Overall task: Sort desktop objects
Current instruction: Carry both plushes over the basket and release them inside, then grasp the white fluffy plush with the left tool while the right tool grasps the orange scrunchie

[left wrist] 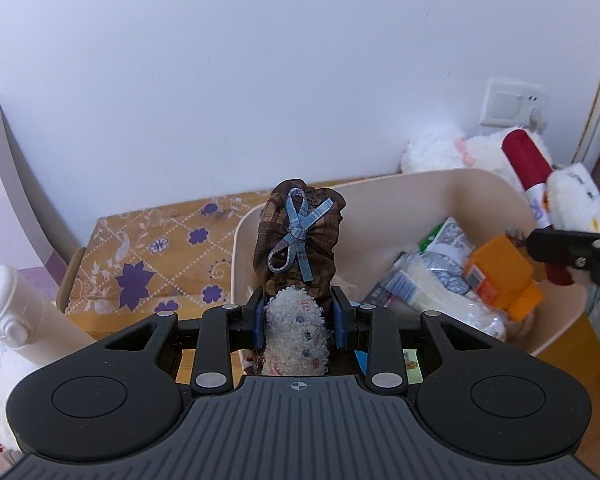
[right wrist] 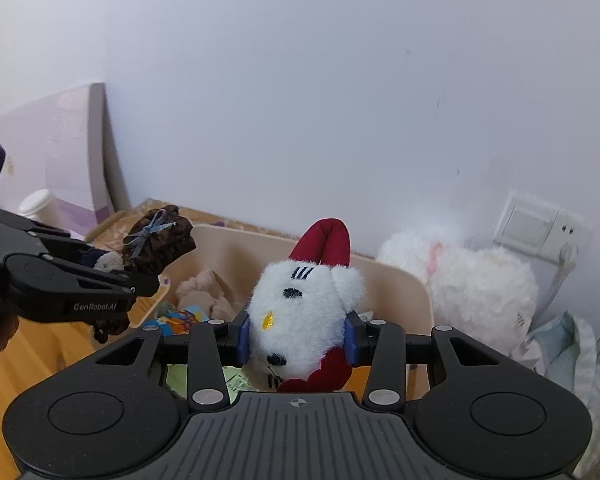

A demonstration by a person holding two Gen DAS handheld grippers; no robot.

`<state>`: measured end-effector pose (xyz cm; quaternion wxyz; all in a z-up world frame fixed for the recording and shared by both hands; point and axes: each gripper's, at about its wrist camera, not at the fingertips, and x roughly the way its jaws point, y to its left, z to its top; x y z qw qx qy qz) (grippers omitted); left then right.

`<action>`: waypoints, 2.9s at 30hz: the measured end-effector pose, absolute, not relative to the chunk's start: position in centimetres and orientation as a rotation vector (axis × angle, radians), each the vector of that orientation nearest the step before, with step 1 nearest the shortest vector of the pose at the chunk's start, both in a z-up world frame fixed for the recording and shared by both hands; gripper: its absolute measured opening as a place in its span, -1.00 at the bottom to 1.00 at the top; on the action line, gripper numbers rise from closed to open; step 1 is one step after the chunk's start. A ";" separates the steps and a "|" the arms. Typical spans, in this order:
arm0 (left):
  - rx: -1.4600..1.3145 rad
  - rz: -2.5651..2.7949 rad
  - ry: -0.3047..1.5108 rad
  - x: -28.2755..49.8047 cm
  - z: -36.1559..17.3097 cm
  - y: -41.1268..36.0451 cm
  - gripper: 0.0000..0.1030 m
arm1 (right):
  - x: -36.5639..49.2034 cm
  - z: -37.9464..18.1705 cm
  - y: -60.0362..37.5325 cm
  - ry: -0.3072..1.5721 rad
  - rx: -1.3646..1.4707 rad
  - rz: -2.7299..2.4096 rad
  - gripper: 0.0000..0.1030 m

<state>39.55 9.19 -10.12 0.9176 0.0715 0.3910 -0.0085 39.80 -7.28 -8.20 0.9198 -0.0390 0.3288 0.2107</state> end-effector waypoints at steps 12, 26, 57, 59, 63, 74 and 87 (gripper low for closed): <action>0.074 -0.040 0.877 40.6 -13.0 9.2 -0.12 | 41.6 -12.7 -6.0 0.787 -0.072 0.377 0.12; 0.111 -0.093 0.831 38.3 -11.7 8.8 0.51 | 38.1 -11.9 -10.5 0.733 -0.009 0.405 1.00; 0.205 -0.410 0.965 30.5 -16.7 1.2 0.53 | 27.3 -19.9 -16.1 0.925 0.023 0.344 1.00; 0.197 -0.403 0.973 30.7 -17.1 1.2 0.54 | 27.2 -20.5 -15.9 0.938 0.038 0.345 1.00; 0.161 -0.387 0.998 31.1 -17.7 1.2 0.54 | 27.2 -21.6 -15.4 0.960 0.052 0.346 1.00; 0.082 -0.348 1.044 32.7 -19.4 1.4 0.53 | 28.4 -23.0 -14.0 0.993 0.045 0.345 0.94; 0.041 -0.408 1.082 33.5 -20.7 1.6 -0.26 | 29.0 -23.8 -14.3 0.998 0.042 0.296 0.11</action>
